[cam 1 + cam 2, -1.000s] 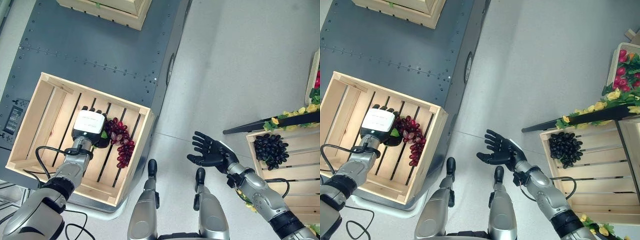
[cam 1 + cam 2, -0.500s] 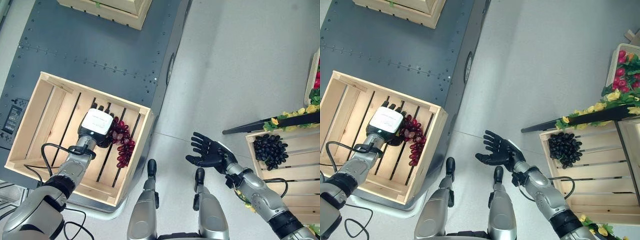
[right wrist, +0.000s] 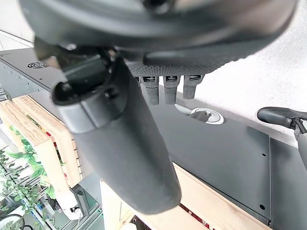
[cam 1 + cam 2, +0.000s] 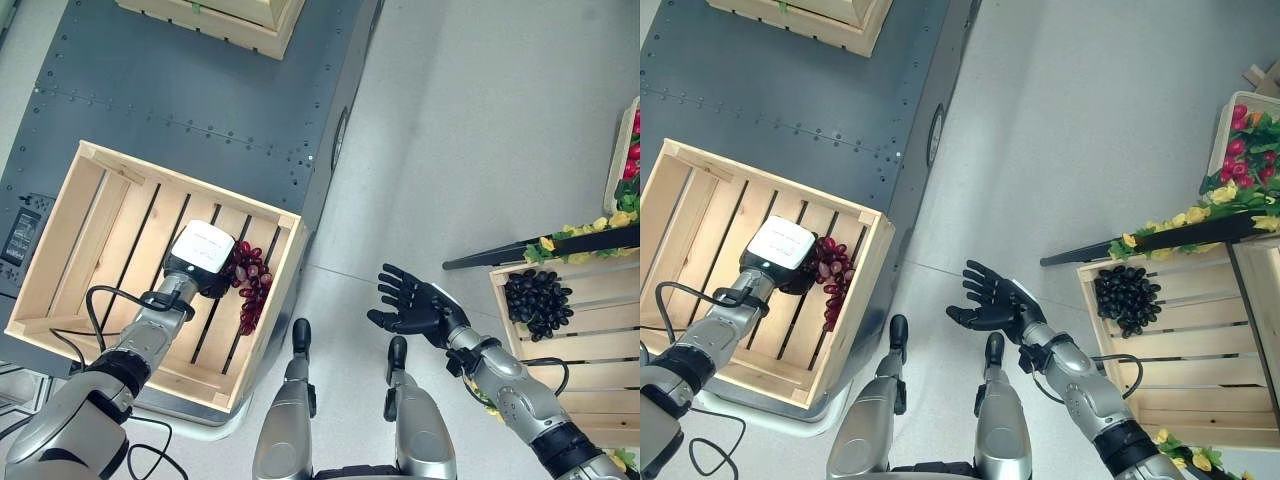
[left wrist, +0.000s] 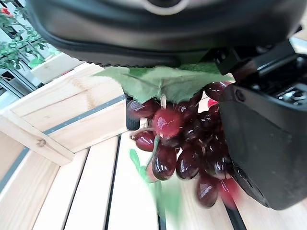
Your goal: Pick up the fruits from the basket on one side to the basket on the other side
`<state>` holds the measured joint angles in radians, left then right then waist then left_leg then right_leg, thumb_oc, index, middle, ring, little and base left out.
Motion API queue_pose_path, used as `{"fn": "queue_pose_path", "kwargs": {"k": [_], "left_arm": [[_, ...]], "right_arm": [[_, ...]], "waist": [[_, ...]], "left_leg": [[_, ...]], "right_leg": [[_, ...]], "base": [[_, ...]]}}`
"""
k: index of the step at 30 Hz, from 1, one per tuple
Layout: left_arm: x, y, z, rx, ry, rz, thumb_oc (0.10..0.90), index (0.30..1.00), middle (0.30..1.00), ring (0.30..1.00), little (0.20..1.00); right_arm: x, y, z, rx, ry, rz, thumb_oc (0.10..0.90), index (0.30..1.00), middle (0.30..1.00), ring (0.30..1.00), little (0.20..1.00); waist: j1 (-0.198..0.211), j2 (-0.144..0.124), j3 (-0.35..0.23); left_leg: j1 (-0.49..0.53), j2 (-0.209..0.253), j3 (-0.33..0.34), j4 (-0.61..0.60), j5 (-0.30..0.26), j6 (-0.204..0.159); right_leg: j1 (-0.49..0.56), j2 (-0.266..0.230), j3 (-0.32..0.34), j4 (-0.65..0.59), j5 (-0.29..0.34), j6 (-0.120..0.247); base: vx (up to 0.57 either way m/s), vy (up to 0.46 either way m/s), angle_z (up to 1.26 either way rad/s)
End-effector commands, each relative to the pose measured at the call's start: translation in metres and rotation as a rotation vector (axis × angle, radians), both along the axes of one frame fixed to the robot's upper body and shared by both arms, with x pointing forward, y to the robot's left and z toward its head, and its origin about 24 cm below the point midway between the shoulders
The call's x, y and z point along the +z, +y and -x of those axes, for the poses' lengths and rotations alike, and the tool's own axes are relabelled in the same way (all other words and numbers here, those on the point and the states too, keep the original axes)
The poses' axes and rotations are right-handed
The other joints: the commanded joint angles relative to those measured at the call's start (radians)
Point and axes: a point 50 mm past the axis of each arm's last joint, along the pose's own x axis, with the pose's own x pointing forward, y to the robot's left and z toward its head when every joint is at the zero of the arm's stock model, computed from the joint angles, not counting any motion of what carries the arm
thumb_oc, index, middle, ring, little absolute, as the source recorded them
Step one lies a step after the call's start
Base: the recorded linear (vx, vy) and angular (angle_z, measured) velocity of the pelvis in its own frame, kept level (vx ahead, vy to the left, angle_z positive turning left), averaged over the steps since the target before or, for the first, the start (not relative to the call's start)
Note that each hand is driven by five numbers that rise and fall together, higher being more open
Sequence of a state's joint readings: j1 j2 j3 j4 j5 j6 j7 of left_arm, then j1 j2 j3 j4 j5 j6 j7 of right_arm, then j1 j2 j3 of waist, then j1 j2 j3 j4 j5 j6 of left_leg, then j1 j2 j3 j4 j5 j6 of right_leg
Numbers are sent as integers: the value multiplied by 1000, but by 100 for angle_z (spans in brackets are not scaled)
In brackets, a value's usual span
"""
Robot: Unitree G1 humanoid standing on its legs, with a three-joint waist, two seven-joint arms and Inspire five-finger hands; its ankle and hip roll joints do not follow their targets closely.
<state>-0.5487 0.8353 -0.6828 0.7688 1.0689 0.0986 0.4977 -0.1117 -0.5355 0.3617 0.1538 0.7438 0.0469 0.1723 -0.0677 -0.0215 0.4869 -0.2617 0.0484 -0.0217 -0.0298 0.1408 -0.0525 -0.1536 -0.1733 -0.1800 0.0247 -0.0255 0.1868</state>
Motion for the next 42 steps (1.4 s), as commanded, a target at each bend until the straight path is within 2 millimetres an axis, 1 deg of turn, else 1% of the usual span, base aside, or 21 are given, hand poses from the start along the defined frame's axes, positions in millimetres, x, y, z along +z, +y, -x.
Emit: {"fn": "queue_pose_path", "kwargs": {"k": [1,7,11,14,16,18,23,24,27,32,34,36,37,38,40,42], "left_arm": [[24,-7,-14,-60,-82,-14,400,300,300,300,300],[25,-5,-14,-58,-93,15,400,300,300,300,300],[28,-1,-13,-33,-141,78,400,300,300,300,300],[31,4,-9,-10,-215,133,400,300,300,300,300],[36,12,-4,-3,-311,172,400,300,300,300,300],[41,17,3,-27,-380,177,400,300,300,300,300],[50,19,15,-65,-476,177,400,300,300,300,300],[55,21,18,-71,-505,181,400,300,300,300,300],[58,21,28,-83,-540,196,400,300,300,300,300],[60,25,42,-90,-606,237,400,300,300,300,300],[59,25,46,-94,-613,246,400,300,300,300,300],[58,24,51,-102,-616,253,400,300,300,300,300],[58,24,52,-103,-617,252,400,300,300,300,300],[60,25,55,-105,-629,265,400,300,300,300,300],[60,25,57,-109,-633,273,400,300,300,300,300],[58,24,60,-124,-620,270,400,300,300,300,300]], "right_arm": [[24,3,-4,-10,-144,-33,800,900,900,900,900],[24,3,-4,-11,-146,-32,800,900,900,900,900],[24,2,-3,-14,-145,-35,800,900,900,900,900],[22,2,-2,-14,-142,-40,800,900,900,900,900],[21,2,1,-19,-136,-44,800,900,900,900,900],[20,-1,3,-23,-133,-49,800,900,900,900,900],[17,-5,10,-35,-128,-58,800,900,900,900,900],[16,-6,12,-35,-126,-60,800,900,900,900,900],[15,-7,16,-36,-115,-66,800,900,900,900,900],[10,-6,24,-48,-89,-83,800,900,900,900,900],[9,-7,25,-52,-81,-85,800,900,900,900,900],[7,-6,28,-48,-72,-95,800,900,900,900,900],[6,-5,29,-47,-71,-96,800,900,900,900,900],[7,-4,30,-44,-75,-97,800,900,900,900,900],[9,-4,30,-37,-88,-98,800,900,900,900,900],[16,-2,30,-18,-135,-98,800,900,900,900,900]], "waist": [[7,-9,-43],[8,-8,-41],[10,-7,-44],[14,-6,-48],[19,-5,-57],[26,-1,-65],[40,8,-90],[45,11,-100],[54,17,-128],[68,27,-177],[70,29,-192],[77,31,-224],[77,31,-228],[81,32,-247],[85,33,-268],[90,33,-291]], "left_leg": [[42,5,95,23,-76,-13],[43,3,94,25,-78,-11],[48,2,94,23,-79,-11],[54,0,88,20,-78,-11],[63,-2,86,14,-79,-10],[74,-6,81,6,-81,-10],[96,-19,66,-10,-85,-6],[105,-22,61,-17,-86,-5],[134,-27,50,-40,-86,-5],[171,-34,32,-58,-94,-6],[180,-35,29,-58,-98,-7],[195,-38,15,-58,-105,-8],[197,-38,13,-58,-106,-9],[205,-38,7,-58,-108,-10],[213,-37,3,-58,-108,-12],[222,-33,-3,-58,-108,-15]], "right_leg": [[-170,53,47,133,51,-26],[-168,51,46,133,51,-26],[-163,50,46,131,50,-26],[-155,48,46,128,49,-26],[-146,45,42,123,48,-27],[-136,41,37,118,46,-27],[-110,31,27,105,42,-27],[-100,29,24,99,41,-27],[-67,26,17,77,41,-27],[-17,22,10,44,43,-28],[-1,20,6,33,44,-28],[29,19,3,13,45,-29],[33,19,3,9,46,-29],[55,17,1,-11,50,-31],[73,17,-2,-25,53,-32],[99,16,-6,-47,58,-33]], "base": [[0,0,0],[0,0,0],[0,0,0],[0,0,0],[0,0,0],[0,0,0],[14,-12,8],[20,-19,4],[43,-35,10],[53,-32,7],[58,-38,18],[79,-40,18],[88,-48,8],[83,-49,7],[90,-55,10],[76,-60,7]]}}
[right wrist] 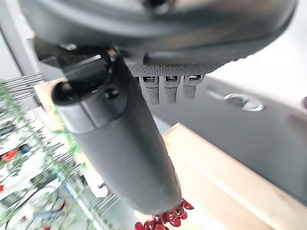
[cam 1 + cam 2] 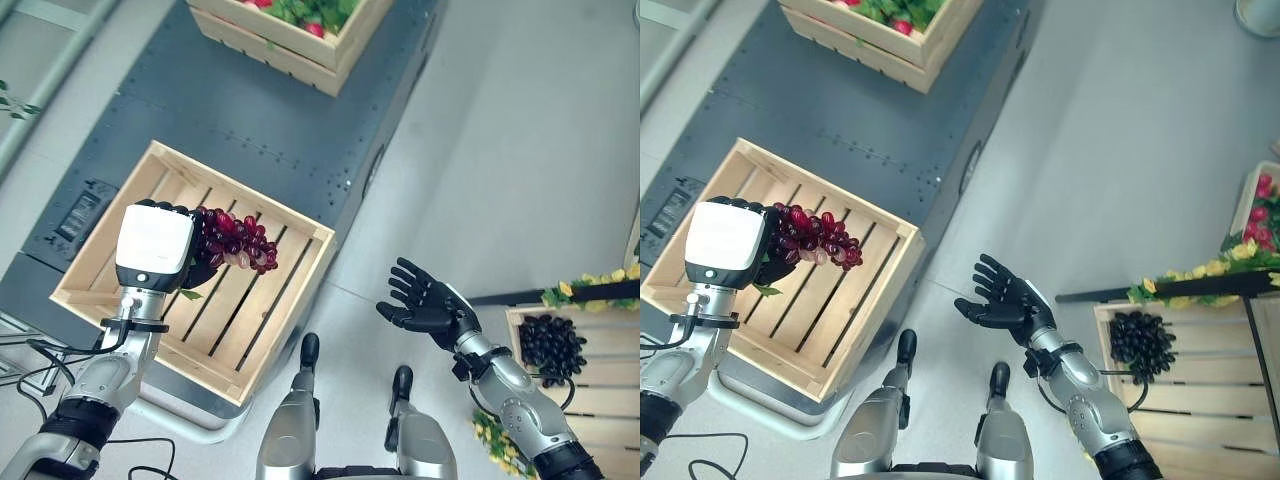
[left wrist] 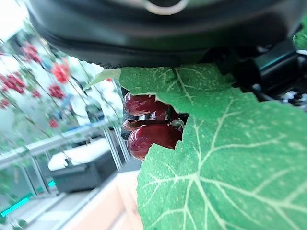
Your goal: Pick up the fruits from the basket on one side to the basket on the other side
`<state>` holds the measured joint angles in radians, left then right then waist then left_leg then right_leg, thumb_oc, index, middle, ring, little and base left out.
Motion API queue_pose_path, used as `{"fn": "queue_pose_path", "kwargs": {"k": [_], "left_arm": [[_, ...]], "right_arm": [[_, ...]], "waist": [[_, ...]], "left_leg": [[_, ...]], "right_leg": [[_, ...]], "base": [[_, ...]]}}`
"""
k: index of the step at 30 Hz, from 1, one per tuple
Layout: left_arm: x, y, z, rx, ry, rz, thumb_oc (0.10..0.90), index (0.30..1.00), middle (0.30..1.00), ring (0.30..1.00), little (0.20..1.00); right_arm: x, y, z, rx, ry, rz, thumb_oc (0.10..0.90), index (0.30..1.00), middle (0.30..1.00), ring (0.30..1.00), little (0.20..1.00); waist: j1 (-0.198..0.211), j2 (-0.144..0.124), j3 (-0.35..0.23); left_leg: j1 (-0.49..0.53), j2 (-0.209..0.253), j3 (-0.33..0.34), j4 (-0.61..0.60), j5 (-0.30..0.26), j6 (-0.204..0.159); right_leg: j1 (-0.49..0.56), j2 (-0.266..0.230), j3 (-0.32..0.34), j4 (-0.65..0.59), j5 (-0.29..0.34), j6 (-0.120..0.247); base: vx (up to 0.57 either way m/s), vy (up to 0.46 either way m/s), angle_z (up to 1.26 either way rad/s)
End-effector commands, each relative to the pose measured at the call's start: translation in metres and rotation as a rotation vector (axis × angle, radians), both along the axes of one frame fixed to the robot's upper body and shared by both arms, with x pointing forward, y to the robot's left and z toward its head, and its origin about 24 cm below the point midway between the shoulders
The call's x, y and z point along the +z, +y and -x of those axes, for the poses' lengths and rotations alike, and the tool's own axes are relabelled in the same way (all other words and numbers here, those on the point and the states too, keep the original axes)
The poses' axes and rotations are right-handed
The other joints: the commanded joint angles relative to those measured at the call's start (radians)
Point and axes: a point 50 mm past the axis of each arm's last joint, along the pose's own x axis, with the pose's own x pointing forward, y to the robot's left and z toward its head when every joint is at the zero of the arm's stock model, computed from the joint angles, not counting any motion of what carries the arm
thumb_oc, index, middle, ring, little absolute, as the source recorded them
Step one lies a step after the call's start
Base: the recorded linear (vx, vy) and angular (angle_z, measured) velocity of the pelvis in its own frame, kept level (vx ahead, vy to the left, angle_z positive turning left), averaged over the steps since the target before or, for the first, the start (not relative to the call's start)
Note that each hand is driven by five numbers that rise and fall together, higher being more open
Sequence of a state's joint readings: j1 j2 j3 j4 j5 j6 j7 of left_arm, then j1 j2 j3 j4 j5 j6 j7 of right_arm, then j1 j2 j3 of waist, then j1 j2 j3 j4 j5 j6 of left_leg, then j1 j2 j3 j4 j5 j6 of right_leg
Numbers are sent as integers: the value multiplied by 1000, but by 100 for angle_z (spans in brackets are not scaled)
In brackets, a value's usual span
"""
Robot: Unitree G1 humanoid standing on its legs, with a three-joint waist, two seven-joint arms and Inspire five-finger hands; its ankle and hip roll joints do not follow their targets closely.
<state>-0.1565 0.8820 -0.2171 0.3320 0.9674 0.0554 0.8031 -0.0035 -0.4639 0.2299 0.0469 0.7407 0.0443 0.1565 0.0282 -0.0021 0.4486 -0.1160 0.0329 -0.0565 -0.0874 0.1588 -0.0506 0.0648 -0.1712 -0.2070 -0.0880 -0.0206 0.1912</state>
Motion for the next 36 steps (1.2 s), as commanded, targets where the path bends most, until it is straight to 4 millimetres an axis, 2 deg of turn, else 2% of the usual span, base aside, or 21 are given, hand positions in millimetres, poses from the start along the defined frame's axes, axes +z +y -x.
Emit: {"fn": "queue_pose_path", "kwargs": {"k": [1,8,13,14,17,22,36], "left_arm": [[19,11,5,2,-146,-25,400,300,300,300,300],[24,-5,4,-84,-104,-98,400,300,300,300,300],[26,-13,0,-145,-94,-98,400,300,300,300,300],[28,-18,-3,-163,-88,-96,400,300,300,300,300],[29,-24,-8,-184,-78,-94,400,300,300,300,300],[33,-33,-14,-216,-60,-89,400,300,300,300,300],[34,-47,-23,-257,-33,-64,400,300,300,300,300]], "right_arm": [[10,5,17,89,-104,6,800,900,900,900,900],[66,17,1,173,-335,-38,800,900,900,900,900],[90,30,-5,228,-425,-25,800,900,900,900,900],[98,38,-8,248,-449,-22,800,900,900,900,900],[105,48,-11,268,-484,0,800,900,900,900,900],[111,70,-14,307,-510,28,800,900,900,900,900],[91,118,-12,481,-392,23,800,900,900,900,900]], "waist": [[-5,14,-257],[31,13,-318],[54,14,-351],[61,14,-361],[70,14,-370],[86,15,-387],[119,16,-406]], "left_leg": [[78,-17,31,0,-126,-18],[103,-6,17,0,-132,-18],[119,-5,15,0,-141,-16],[124,-3,17,0,-143,-16],[131,-1,18,0,-145,-16],[141,0,18,0,-151,-15],[149,2,16,0,-157,-18]], "right_leg": [[-115,14,20,61,55,-37],[-58,5,-3,27,66,-37],[-30,-3,-16,2,72,-35],[-25,-6,-17,1,73,-34],[-19,-9,-19,1,73,-33],[-10,-15,-23,1,70,-30],[3,-23,-41,1,67,-26]], "base": [[68,-69,2],[60,-79,7],[48,-61,2],[31,-53,3],[24,-33,10],[19,-12,2],[20,5,3]]}}
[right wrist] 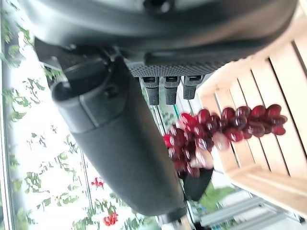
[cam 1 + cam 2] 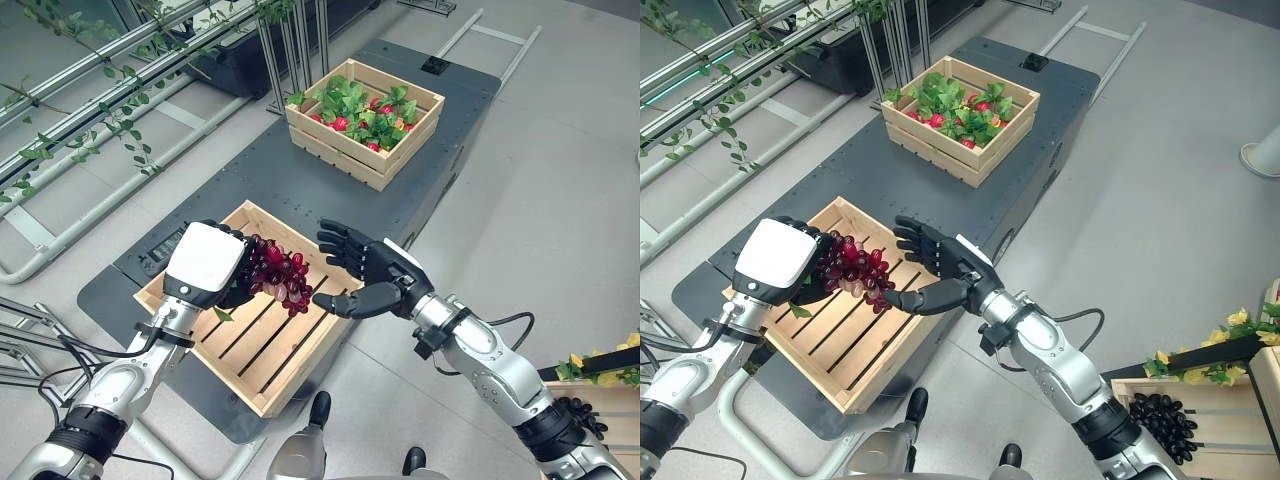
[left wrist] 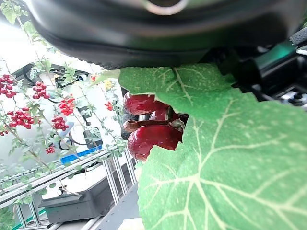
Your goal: Pick up the fruits from the basket on one side to the basket on the other side
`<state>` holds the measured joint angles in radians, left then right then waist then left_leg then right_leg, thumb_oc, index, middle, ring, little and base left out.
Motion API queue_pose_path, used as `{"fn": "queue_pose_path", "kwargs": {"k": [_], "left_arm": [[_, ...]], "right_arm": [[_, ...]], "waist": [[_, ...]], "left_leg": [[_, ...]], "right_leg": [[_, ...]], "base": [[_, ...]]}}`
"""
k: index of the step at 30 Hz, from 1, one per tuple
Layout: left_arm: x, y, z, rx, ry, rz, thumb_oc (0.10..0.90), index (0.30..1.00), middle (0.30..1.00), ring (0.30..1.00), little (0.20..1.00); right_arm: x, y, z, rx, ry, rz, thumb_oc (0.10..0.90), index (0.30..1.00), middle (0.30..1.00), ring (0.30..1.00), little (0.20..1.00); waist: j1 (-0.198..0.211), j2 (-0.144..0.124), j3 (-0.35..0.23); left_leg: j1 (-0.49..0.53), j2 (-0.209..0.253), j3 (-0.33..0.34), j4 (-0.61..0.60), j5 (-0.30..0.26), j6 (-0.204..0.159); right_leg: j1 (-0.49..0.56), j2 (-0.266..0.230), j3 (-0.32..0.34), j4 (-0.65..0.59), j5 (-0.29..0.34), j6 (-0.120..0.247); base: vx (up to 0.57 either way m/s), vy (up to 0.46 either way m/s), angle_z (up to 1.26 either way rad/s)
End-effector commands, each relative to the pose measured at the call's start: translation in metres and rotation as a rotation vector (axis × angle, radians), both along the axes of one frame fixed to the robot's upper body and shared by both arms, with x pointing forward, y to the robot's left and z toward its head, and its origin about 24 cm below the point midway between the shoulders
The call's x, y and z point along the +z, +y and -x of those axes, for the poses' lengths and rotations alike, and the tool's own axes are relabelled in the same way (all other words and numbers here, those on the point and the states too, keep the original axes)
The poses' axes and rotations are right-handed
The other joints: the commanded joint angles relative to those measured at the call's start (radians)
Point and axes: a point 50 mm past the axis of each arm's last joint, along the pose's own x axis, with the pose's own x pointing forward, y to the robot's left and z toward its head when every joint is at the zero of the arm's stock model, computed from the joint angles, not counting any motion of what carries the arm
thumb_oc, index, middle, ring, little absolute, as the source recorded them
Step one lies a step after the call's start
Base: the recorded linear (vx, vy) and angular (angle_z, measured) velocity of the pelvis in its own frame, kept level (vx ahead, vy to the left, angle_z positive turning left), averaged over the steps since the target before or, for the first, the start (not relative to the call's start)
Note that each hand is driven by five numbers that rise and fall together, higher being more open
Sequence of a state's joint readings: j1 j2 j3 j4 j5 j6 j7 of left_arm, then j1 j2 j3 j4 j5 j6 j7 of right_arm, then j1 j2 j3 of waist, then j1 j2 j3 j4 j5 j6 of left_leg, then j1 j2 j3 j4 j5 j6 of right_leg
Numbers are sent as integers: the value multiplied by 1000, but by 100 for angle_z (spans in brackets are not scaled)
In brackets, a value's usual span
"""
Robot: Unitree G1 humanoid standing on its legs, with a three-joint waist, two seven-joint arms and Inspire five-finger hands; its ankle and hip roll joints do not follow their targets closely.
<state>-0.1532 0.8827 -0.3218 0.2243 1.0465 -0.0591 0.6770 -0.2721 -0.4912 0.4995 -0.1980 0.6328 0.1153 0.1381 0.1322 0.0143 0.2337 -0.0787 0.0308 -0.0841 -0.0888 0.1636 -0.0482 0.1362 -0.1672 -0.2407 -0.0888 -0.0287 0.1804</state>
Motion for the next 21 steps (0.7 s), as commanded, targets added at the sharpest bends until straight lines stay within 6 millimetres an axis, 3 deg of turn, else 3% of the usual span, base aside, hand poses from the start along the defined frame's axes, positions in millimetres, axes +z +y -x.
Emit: {"fn": "queue_pose_path", "kwargs": {"k": [1,8,15,21], "left_arm": [[48,-4,-23,-43,-209,20,400,300,300,300,300],[48,-14,-26,-95,-218,41,400,300,300,300,300],[47,-28,-28,-140,-214,67,400,300,300,300,300],[46,-28,-26,-138,-209,74,400,300,300,300,300]], "right_arm": [[13,31,2,93,-58,-87,800,900,900,900,900],[3,49,1,104,-35,-26,800,900,900,900,900],[-4,57,-3,97,-26,17,800,900,900,900,900],[-8,61,-6,74,-23,43,800,900,900,900,900]], "waist": [[18,-1,-192],[36,-1,-203],[49,2,-212],[58,2,-218]], "left_leg": [[110,3,42,2,-161,-21],[106,0,35,2,-163,-20],[105,-1,28,2,-164,-19],[103,-4,21,2,-164,-19]], "right_leg": [[-69,-28,-9,2,76,-15],[-71,-35,-13,2,74,-12],[-70,-40,-16,2,75,-10],[-69,-41,-17,2,74,-10]], "base": [[15,9,7],[5,4,4],[6,0,1],[0,0,0]]}}
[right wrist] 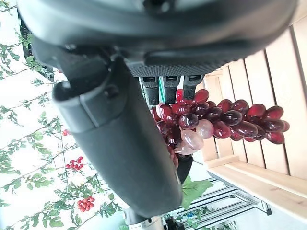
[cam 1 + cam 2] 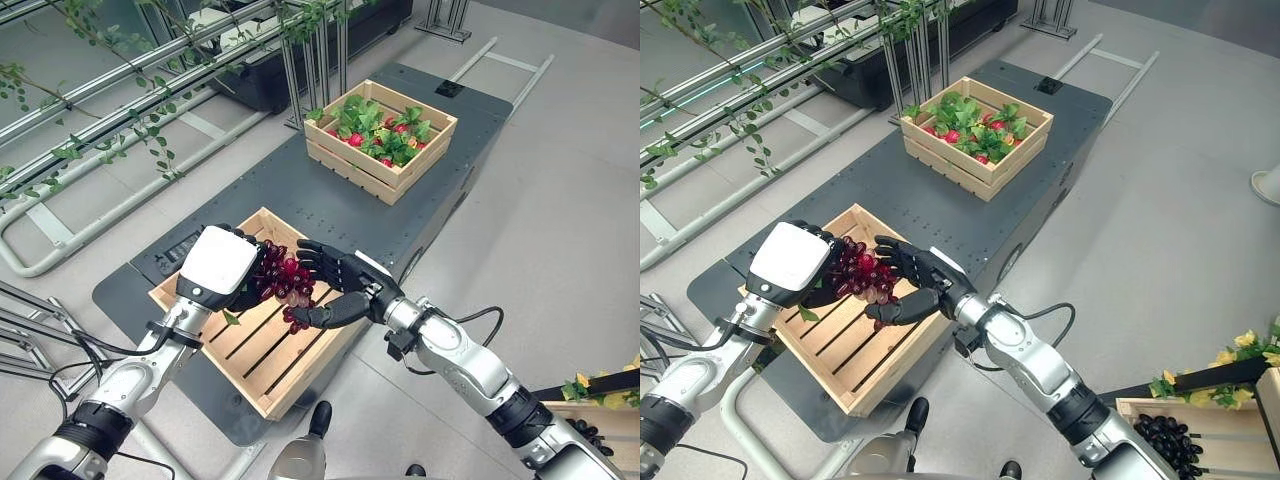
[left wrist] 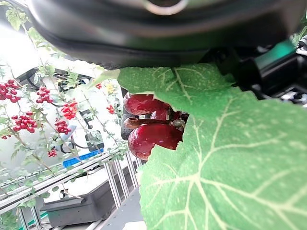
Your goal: Pick up the fruits from the basket on one side to the basket on the other side
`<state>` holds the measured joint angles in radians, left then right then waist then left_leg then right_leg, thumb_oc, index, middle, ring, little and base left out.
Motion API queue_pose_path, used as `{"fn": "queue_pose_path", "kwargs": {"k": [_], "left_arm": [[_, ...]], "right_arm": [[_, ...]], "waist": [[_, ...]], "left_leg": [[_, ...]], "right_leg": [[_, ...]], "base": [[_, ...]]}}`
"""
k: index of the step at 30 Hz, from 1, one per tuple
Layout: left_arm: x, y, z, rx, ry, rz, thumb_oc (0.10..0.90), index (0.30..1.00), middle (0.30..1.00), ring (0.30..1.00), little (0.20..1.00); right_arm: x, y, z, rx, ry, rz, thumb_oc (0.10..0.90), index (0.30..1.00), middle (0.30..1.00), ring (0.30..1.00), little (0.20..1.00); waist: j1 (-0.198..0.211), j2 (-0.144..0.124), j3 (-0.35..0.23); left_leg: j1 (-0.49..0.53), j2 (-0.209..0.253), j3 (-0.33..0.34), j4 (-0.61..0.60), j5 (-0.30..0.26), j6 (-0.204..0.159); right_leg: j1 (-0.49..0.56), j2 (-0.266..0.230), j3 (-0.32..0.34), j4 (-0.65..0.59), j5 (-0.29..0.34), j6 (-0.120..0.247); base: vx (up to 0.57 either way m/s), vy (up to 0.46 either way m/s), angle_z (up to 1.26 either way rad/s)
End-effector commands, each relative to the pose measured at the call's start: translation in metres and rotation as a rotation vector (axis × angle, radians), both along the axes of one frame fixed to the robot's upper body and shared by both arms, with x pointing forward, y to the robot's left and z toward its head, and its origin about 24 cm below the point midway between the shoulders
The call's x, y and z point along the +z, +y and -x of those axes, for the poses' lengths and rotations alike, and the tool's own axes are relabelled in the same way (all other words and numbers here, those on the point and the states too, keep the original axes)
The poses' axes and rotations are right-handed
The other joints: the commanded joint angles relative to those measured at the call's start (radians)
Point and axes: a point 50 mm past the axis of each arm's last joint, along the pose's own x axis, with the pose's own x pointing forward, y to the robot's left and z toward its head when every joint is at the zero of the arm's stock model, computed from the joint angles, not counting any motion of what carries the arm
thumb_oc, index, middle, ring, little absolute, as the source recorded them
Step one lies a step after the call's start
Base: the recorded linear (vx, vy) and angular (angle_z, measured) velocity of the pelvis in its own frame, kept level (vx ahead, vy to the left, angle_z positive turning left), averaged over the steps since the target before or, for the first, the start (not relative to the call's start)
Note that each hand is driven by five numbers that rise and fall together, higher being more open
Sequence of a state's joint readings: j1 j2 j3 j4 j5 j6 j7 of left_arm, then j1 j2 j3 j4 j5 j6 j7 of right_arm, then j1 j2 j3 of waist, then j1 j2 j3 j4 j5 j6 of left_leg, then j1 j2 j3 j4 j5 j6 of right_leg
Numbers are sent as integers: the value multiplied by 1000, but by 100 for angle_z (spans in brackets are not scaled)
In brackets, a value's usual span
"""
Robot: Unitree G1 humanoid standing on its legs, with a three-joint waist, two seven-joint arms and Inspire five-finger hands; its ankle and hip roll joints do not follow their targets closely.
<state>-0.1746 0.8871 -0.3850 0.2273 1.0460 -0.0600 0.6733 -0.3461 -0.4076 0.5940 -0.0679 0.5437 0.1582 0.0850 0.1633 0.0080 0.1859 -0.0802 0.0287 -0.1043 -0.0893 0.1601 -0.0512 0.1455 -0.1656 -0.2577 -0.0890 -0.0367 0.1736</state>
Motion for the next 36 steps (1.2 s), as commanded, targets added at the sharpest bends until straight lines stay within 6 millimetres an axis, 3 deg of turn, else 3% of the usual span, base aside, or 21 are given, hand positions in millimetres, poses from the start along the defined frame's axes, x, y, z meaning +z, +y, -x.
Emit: {"fn": "queue_pose_path", "kwargs": {"k": [1,21,36], "left_arm": [[53,-18,-25,-97,-241,95,400,300,300,300,300],[61,-22,-26,-104,-266,122,400,300,300,300,300],[71,-22,-25,-127,-292,116,400,300,300,300,300]], "right_arm": [[13,36,3,81,-72,-62,800,900,900,900,900],[2,42,-7,32,-36,9,800,900,900,900,900],[-22,43,-7,80,37,111,800,900,900,900,900]], "waist": [[28,9,-170],[47,8,-177],[57,2,-181]], "left_leg": [[104,-2,41,2,-160,-16],[101,-4,27,2,-159,-13],[97,-3,17,2,-156,-14]], "right_leg": [[-78,-43,0,2,82,-3],[-73,-43,1,2,79,-7],[-70,-41,-5,2,78,-11]], "base": [[0,0,0],[0,0,0],[0,0,0]]}}
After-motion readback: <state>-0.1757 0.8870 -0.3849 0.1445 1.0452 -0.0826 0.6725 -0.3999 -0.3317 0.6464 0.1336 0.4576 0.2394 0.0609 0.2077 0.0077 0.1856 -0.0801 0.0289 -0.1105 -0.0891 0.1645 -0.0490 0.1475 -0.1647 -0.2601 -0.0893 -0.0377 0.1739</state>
